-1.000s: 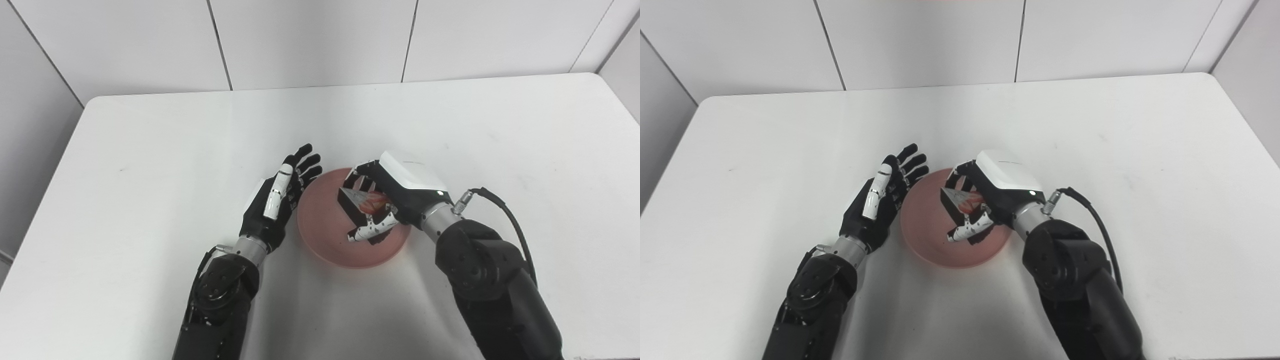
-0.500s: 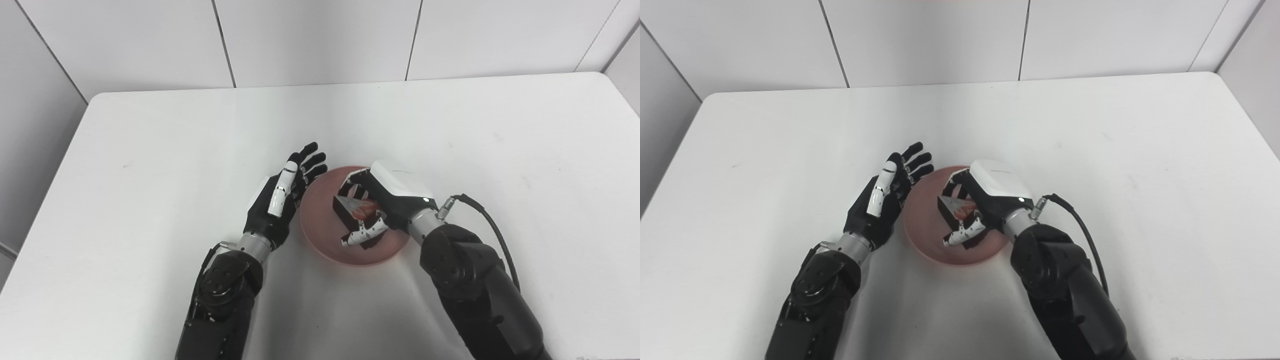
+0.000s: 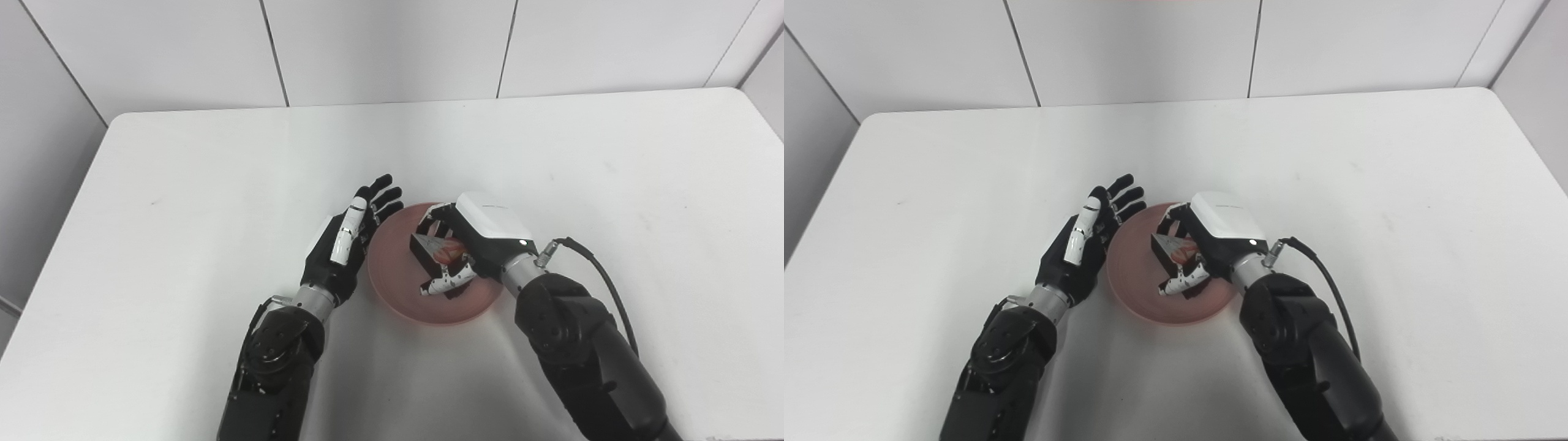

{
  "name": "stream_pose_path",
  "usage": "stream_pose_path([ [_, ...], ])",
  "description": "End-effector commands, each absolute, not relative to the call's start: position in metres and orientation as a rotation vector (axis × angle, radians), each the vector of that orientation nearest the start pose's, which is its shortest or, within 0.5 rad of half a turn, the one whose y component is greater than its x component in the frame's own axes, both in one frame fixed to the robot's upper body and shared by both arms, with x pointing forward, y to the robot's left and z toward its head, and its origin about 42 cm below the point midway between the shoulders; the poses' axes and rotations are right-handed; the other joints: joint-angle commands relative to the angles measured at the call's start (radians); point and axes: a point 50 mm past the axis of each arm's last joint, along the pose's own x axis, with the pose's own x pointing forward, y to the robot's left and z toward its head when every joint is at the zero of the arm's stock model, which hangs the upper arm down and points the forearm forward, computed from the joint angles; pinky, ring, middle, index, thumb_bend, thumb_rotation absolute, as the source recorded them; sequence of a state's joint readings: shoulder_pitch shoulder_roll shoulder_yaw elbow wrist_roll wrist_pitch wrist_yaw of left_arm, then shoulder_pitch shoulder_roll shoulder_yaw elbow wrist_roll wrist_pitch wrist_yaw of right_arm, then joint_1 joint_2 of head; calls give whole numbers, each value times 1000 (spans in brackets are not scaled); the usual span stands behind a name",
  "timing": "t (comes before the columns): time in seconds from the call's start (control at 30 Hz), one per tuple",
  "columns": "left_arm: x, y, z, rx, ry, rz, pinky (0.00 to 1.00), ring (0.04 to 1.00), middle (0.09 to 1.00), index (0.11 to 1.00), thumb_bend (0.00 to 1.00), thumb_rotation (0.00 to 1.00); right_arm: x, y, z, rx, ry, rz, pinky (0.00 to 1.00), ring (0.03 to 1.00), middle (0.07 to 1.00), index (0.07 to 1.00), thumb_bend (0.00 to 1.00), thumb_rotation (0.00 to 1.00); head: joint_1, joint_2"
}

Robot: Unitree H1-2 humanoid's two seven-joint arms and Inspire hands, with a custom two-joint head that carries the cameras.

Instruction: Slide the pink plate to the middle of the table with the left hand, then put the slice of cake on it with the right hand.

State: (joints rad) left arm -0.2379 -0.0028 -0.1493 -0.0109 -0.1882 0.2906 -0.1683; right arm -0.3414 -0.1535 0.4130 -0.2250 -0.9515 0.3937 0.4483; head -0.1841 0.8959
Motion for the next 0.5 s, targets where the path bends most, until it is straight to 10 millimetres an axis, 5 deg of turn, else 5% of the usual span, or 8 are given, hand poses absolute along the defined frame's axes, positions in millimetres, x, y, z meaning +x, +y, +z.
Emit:
stream_pose_path([
  [0.0,340,132,135,-131,168,-424,895,893,898,886,445,1000,343,-130,218,-1182,-147,385,262,389,518,498,516,0,1,-1],
  [0.1,341,132,135,-133,167,-423,895,893,896,880,441,1000,341,-131,219,-1208,-147,380,235,344,487,493,528,2,1,-1],
  [0.13,341,132,135,-132,166,-424,895,895,897,881,440,1000,340,-131,220,-1216,-143,382,295,427,566,640,658,119,1,-1],
  [0.23,341,132,134,-134,164,-425,895,901,901,886,442,1000,338,-132,224,-1223,-111,403,406,574,715,802,762,330,1,-1],
  [0.27,341,132,135,-135,166,-426,897,904,905,890,443,1000,338,-133,226,-1227,-99,414,478,670,788,854,784,471,-2,-2],
  [0.33,341,133,135,-134,169,-429,898,907,908,894,443,1000,336,-134,228,-1239,-78,438,532,739,841,890,803,590,-2,-2],
  [0.37,341,133,135,-133,169,-430,902,911,913,900,440,1000,336,-135,229,-1245,-68,449,616,821,910,949,838,740,-2,-2],
  [0.47,341,134,136,-131,168,-431,899,913,915,898,433,1000,332,-137,229,-1232,-50,466,743,913,979,990,900,871,-3,-3],
])
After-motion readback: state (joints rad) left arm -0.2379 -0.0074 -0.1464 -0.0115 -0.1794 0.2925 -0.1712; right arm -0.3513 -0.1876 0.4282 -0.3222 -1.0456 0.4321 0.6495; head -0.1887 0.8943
